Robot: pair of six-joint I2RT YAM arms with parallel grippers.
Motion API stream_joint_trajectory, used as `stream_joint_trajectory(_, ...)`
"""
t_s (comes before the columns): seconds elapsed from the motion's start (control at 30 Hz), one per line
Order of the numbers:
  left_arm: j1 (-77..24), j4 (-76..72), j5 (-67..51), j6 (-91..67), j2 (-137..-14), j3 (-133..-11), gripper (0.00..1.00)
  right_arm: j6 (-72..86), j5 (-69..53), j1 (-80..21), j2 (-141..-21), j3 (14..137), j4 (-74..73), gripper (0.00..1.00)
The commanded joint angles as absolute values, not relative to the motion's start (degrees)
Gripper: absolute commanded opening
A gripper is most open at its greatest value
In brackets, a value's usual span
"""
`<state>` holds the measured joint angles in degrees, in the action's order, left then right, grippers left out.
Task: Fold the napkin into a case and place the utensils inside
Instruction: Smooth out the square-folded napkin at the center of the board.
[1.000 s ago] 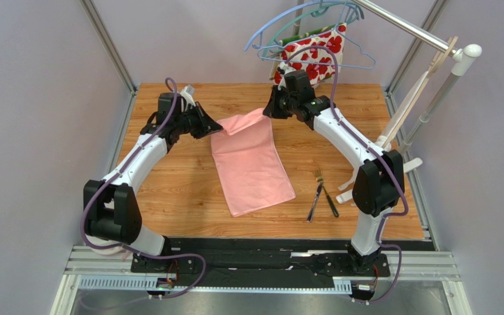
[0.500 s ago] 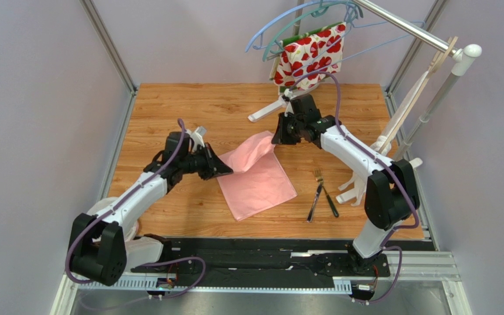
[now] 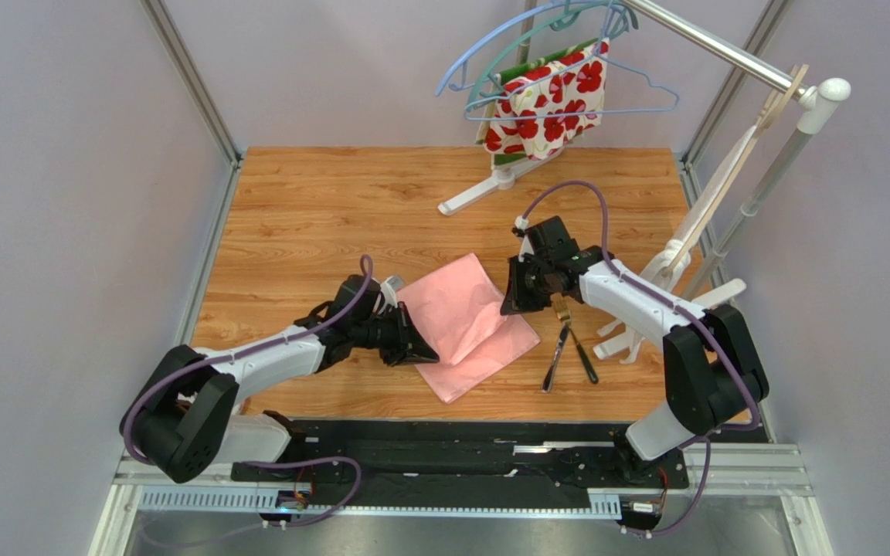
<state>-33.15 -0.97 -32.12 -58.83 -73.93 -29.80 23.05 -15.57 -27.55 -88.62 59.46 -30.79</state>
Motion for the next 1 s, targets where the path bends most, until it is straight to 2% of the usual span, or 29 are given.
stream_joint_trajectory(0.0,-34.1,-5.6,-31.3,-61.3,-74.5,-28.7,0.0,22.6,-15.1,-27.6,-85.7,57.0,-31.3,0.0)
stream_joint_trajectory(0.2,-33.2,-0.8,-25.8,-59.2,-76.3,-31.4,0.0,23.7,-14.9,-27.5,-86.7,54.3,-29.3,0.0)
stream_joint_trajectory(0.4,-29.6,5.3,-25.5,-54.0,-88.3,-39.7,0.0,29.6,-13.3,-27.6,-86.6,48.2,-23.3,0.0)
stream_joint_trajectory(0.53,-23.8,9.8,-24.7,-47.4,-94.3,-46.0,0.0,33.7,-14.6,-28.0,-88.7,45.0,-17.4,0.0)
stream_joint_trajectory(0.73,-20.7,20.1,-23.2,-35.3,-93.3,-56.8,0.0,32.7,-14.9,-28.0,-92.1,53.2,-19.9,0.0)
stream_joint_trajectory(0.8,-20.7,22.3,-26.9,-32.0,-91.4,-59.5,0.0,30.8,-13.3,-28.0,-91.7,56.2,-23.7,0.0)
stream_joint_trajectory(0.97,-20.7,23.7,-31.5,-33.5,-86.4,-59.5,0.0,27.7,-10.9,-27.9,-89.2,62.7,-29.2,0.0)
